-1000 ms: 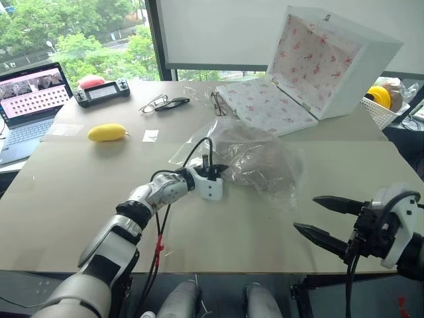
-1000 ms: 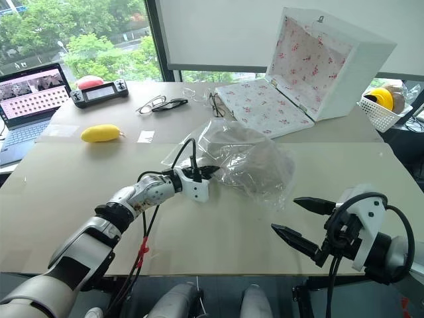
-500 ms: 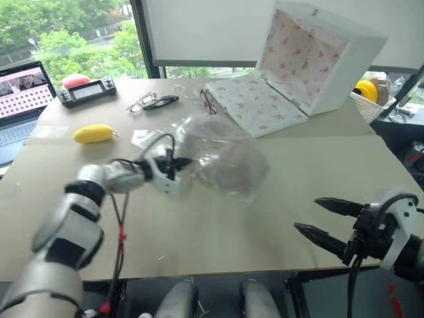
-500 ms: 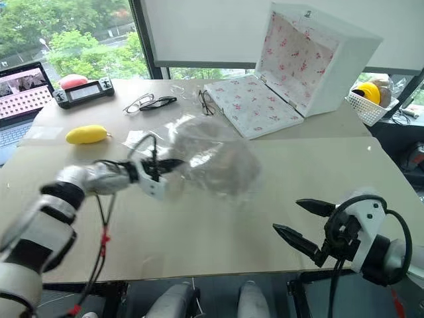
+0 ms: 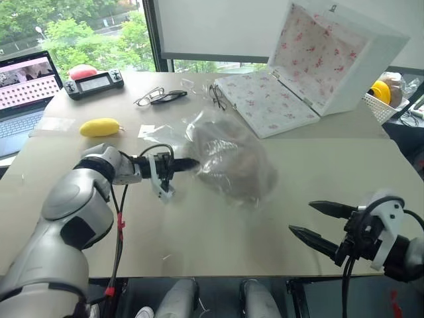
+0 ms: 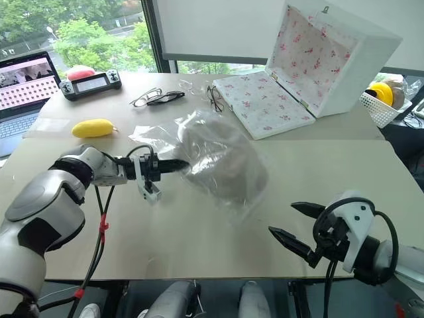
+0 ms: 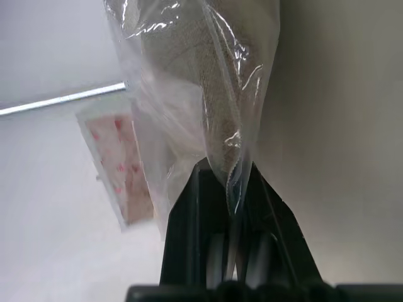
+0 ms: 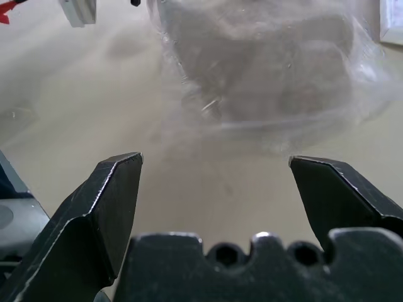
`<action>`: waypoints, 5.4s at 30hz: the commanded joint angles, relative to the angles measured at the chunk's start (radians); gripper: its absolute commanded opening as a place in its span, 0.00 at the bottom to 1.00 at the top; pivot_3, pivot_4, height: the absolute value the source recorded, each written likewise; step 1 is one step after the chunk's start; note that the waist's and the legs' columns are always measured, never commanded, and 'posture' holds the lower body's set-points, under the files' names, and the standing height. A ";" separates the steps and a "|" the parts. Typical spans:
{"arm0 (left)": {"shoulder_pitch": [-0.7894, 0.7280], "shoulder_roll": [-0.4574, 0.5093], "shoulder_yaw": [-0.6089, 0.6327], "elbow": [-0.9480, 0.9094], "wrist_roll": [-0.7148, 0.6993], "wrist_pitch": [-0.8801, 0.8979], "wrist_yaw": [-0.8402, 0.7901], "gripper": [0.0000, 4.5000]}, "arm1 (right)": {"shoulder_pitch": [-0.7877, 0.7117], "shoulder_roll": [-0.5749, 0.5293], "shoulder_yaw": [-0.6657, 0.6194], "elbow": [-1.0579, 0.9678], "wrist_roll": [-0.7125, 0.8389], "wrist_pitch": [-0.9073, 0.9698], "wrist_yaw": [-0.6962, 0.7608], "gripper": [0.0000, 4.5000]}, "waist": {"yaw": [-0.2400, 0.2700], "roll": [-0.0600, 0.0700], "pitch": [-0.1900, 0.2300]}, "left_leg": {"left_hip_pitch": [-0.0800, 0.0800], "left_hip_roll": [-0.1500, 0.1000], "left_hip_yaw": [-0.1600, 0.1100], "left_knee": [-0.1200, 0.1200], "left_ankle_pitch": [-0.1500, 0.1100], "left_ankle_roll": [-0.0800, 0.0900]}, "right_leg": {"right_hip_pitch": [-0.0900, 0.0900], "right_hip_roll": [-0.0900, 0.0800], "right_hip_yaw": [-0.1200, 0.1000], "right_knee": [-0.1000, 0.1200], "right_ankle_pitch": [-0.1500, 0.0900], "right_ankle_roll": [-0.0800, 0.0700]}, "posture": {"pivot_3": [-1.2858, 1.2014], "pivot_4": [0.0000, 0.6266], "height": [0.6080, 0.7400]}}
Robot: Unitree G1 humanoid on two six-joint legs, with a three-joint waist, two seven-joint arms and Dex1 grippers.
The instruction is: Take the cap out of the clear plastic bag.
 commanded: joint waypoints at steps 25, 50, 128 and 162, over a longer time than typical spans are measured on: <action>0.011 0.012 0.176 0.143 -0.238 0.466 -0.609 0.46 | -0.011 0.020 0.029 -0.011 -0.030 -0.032 0.010 1.00 | -0.005 0.000 0.000 | 0.000 0.002 0.004 0.017 -0.001 0.002 | 0.000 0.001 0.001 0.013 -0.002 0.006 | 0.52 0.24 1.00; 0.174 -0.070 1.037 0.061 -1.426 0.246 -2.401 0.98 | -0.103 -0.014 0.098 0.102 -0.082 -0.062 0.097 1.00 | -0.026 0.000 -0.001 | 0.001 0.002 0.005 0.019 -0.002 0.003 | 0.000 0.000 0.001 0.013 0.004 -0.003 | 0.52 0.24 1.00; 0.794 -0.124 1.101 -1.044 -1.610 1.125 -2.142 0.50 | -0.127 0.025 0.198 0.074 -0.126 -0.083 0.041 1.00 | -0.027 0.011 -0.006 | 0.018 0.012 0.008 0.014 -0.007 0.007 | 0.016 0.004 0.006 -0.001 0.004 0.003 | 0.52 0.24 1.00; 0.501 -0.058 1.132 -0.591 -1.591 0.953 -2.258 0.04 | -0.127 0.023 0.206 0.075 -0.124 -0.074 0.037 1.00 | -0.027 0.011 -0.006 | 0.016 0.013 0.007 0.015 -0.007 0.007 | 0.014 0.004 0.004 -0.002 0.004 0.003 | 0.52 0.24 1.00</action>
